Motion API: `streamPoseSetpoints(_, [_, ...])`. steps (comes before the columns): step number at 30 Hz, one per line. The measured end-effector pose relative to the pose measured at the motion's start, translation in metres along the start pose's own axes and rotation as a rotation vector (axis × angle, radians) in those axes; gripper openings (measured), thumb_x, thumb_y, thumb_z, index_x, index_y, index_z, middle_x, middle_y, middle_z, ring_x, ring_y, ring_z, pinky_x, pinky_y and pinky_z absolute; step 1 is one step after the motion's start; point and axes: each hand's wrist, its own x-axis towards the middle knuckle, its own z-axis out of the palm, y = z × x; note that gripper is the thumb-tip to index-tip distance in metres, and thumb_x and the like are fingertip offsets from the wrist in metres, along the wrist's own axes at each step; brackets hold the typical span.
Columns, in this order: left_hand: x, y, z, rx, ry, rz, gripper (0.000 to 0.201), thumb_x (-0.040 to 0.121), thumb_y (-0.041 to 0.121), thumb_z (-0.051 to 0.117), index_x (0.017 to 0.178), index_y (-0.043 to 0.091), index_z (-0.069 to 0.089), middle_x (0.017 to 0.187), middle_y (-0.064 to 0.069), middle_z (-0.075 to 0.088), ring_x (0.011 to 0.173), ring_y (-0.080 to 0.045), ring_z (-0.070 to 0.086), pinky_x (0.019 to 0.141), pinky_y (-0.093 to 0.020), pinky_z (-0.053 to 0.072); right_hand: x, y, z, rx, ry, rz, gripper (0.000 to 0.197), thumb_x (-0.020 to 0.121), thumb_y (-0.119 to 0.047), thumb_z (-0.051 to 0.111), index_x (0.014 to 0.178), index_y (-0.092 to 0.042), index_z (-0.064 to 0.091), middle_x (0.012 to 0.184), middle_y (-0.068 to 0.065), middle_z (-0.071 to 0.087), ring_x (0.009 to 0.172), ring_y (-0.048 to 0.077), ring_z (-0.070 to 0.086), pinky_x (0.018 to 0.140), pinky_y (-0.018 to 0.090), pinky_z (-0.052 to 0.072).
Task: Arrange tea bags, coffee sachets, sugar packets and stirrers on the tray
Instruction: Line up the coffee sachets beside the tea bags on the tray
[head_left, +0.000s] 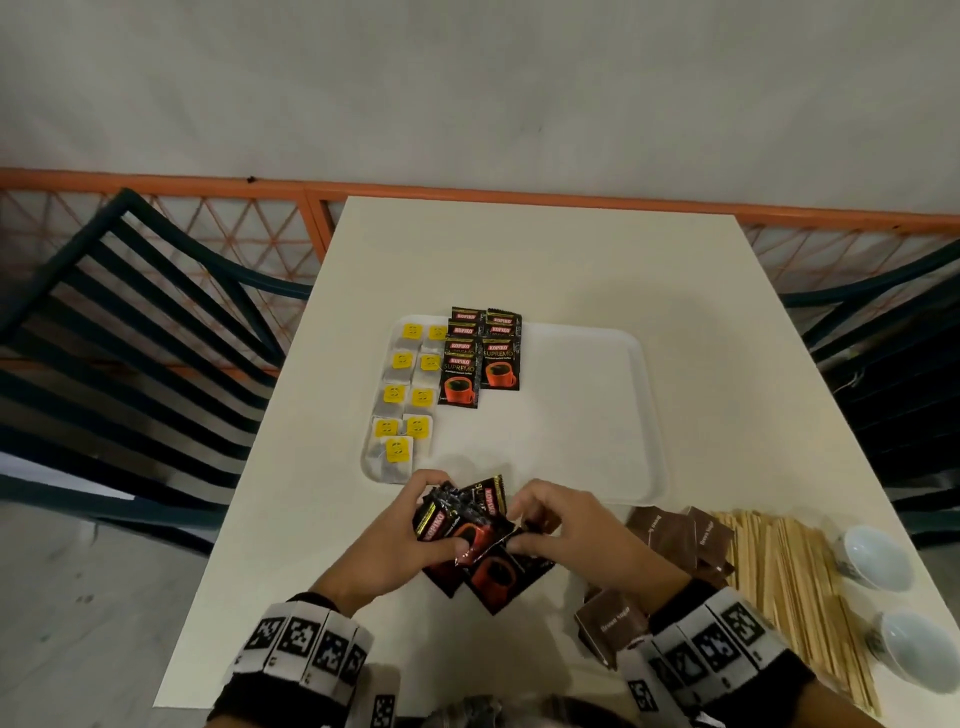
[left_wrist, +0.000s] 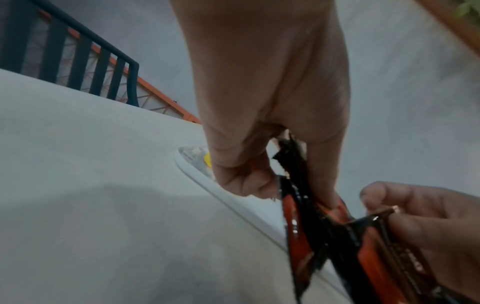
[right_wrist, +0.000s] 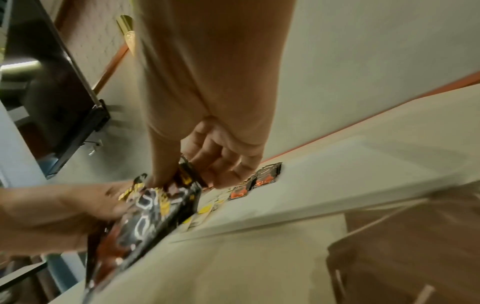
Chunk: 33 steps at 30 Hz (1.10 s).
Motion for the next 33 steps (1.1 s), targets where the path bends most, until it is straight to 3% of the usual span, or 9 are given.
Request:
streamPoseSetpoints(4, [-0.004,0.020,-0.003,-0.163,0.002,0.040,0.053,0.077,-0.004,0.069,0.113,0.025,0.043,0.102,-0.007,0.064,0.085,-0.014,0.068,0.071,-0.029,0.055,0.013,-0.011,0.009,0.139,0.096,0.074,0.059,0.076,-0.036,0.073,0.120,-0.036,0.034,0.103,-0.003,0.045,0.090,0.007,0.052,0.077,0.024,0.050])
streamPoseSetpoints(7, [-0.006,0.036,-0.005,-0.302,0.033,0.082,0.053,0.079,-0.003,0.066,0.113,0.029,0.041,0.102,-0.002,0.066,0.089,-0.014,0.068,0.079,-0.033,0.056,0.017,-0.023,0.010,0.476,-0.046,0.134,0.067,0.085,-0.034,0.063,0.135,-0.039,0.019,0.124,0.000,0.045,0.101,0.015,0.061,0.079,0.033,0.057])
streamPoseSetpoints(13, [-0.004,0.059,-0.002,-0.248,0.086,0.183,0.044,0.079,0.031,0.067,0.112,0.035,0.039,0.101,0.002,0.066,0.091,-0.010,0.068,0.083,-0.034,0.055,0.026,-0.051,0.002,0.757,-0.079,0.046,0.051,0.082,-0.031,0.060,0.126,-0.032,0.035,0.125,0.005,0.055,0.107,0.023,0.063,0.081,0.048,0.056])
streamPoseSetpoints(16, [-0.003,0.072,0.003,-0.215,0.223,0.276,0.032,0.084,0.029,0.061,0.106,0.032,0.038,0.104,-0.002,0.062,0.082,-0.001,0.067,0.074,-0.024,0.056,0.032,-0.061,0.002,0.811,-0.010,0.009,0.047,0.084,-0.023,0.063,0.125,-0.027,0.038,0.125,0.005,0.057,0.108,0.022,0.063,0.082,0.051,0.055])
streamPoseSetpoints(19, [-0.004,0.078,-0.004,-0.282,0.292,0.423,0.062,0.070,0.056,0.068,0.120,0.036,0.037,0.121,-0.006,0.052,0.101,-0.006,0.063,0.088,-0.034,0.053,0.036,-0.069,0.002,0.957,0.020,0.004,0.049,0.081,-0.023,0.064,0.125,-0.026,0.043,0.126,0.005,0.059,0.111,0.023,0.062,0.084,0.050,0.053])
streamPoseSetpoints(21, [-0.006,0.077,-0.012,-0.321,0.222,0.520,0.090,0.057,0.069,0.071,0.132,0.040,0.031,0.129,-0.004,0.046,0.115,-0.011,0.055,0.096,-0.036,0.048,0.038,-0.074,0.000,1.044,0.022,0.002,0.049,0.084,-0.024,0.063,0.129,-0.024,0.043,0.126,0.007,0.060,0.112,0.025,0.061,0.084,0.047,0.054])
streamPoseSetpoints(26, [-0.014,0.078,-0.015,-0.237,0.031,0.611,0.114,0.055,0.040,0.087,0.143,0.041,0.014,0.142,0.016,0.040,0.133,-0.015,0.042,0.103,-0.037,0.043,0.039,-0.089,-0.007,1.267,-0.071,0.021,0.044,0.089,-0.021,0.051,0.133,-0.018,0.045,0.127,0.010,0.061,0.111,0.026,0.062,0.082,0.039,0.055])
streamPoseSetpoints(29, [-0.014,0.082,-0.010,-0.208,0.036,0.634,0.111,0.060,0.015,0.086,0.142,0.045,0.017,0.145,0.012,0.038,0.134,-0.018,0.041,0.104,-0.038,0.041,0.039,-0.093,-0.006,1.288,-0.163,0.073,0.042,0.089,-0.027,0.049,0.131,-0.021,0.048,0.122,0.007,0.064,0.106,0.021,0.065,0.077,0.032,0.056])
streamPoseSetpoints(33, [-0.010,0.084,-0.005,-0.242,0.130,0.651,0.078,0.067,0.013,0.073,0.130,0.043,0.036,0.136,0.005,0.045,0.123,-0.020,0.051,0.099,-0.035,0.046,0.040,-0.093,-0.003,1.052,-0.229,0.127,0.051,0.084,-0.050,0.043,0.128,-0.024,0.040,0.090,0.006,0.067,0.060,0.021,0.061,0.051,0.025,0.049])
